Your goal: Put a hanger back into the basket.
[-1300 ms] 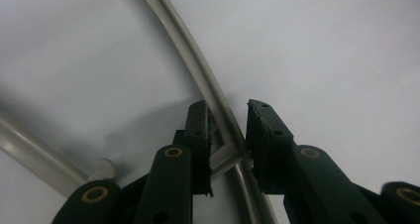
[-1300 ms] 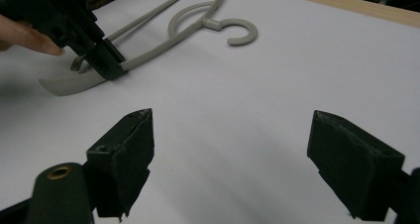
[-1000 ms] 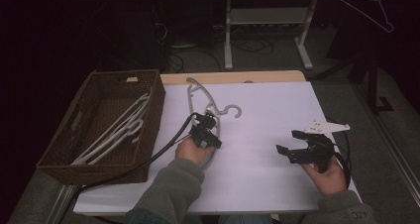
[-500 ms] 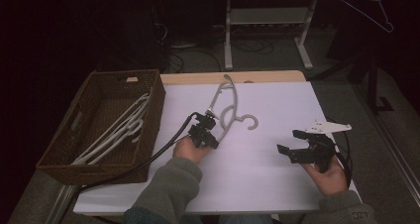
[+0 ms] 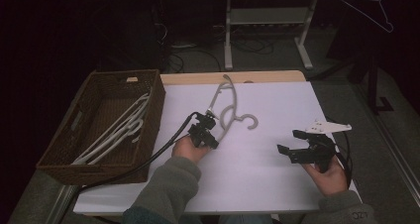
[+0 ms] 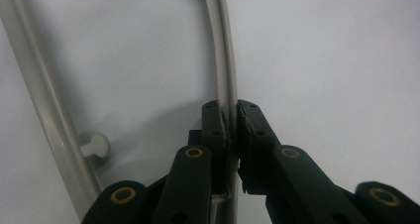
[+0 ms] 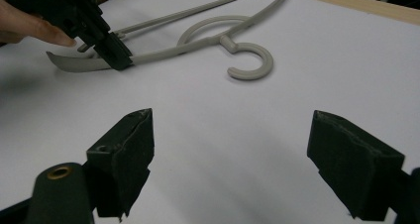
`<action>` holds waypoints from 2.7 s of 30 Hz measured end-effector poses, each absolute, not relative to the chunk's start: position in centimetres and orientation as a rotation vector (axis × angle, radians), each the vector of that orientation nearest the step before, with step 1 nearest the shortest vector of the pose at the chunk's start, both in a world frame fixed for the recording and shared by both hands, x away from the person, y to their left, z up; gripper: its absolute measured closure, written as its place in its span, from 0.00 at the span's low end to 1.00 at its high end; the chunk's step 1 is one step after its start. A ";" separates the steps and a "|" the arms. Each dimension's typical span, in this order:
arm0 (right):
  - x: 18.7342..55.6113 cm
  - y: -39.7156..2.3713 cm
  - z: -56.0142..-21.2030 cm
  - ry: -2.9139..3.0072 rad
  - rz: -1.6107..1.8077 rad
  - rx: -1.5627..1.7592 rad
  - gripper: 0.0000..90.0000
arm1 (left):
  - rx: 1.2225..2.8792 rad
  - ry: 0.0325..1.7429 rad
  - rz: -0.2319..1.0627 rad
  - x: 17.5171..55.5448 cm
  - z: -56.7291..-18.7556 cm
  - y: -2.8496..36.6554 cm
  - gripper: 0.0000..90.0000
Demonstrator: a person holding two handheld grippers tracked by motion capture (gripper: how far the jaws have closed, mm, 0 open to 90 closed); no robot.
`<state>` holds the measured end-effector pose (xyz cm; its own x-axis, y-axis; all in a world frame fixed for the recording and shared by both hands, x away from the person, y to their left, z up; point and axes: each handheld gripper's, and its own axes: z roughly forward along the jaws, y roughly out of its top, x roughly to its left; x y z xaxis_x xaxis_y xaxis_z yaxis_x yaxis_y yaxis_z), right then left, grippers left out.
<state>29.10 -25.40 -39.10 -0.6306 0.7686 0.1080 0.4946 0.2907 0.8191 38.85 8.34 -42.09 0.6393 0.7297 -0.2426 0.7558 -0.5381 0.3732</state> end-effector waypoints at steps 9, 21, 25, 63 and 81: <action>29.1 -25.5 -39.1 2.255 1.262 1.150 0.19 | 2.335 1.136 -0.132 38.8 -40.2 9.3 0.92; 29.1 -25.6 -39.1 2.251 1.261 1.154 0.19 | 2.288 1.098 -0.104 38.2 -37.9 10.6 0.93; 29.1 -25.5 -39.2 2.255 1.256 1.150 0.19 | 2.268 1.088 -0.097 38.0 -36.8 11.2 0.93; 29.4 -25.0 -39.6 2.272 1.218 1.169 0.19 | 2.221 0.950 0.010 33.9 -26.4 19.9 0.93; 29.5 -25.0 -39.9 2.281 1.198 1.183 0.19 | 2.213 0.969 0.022 33.4 -25.0 26.4 0.93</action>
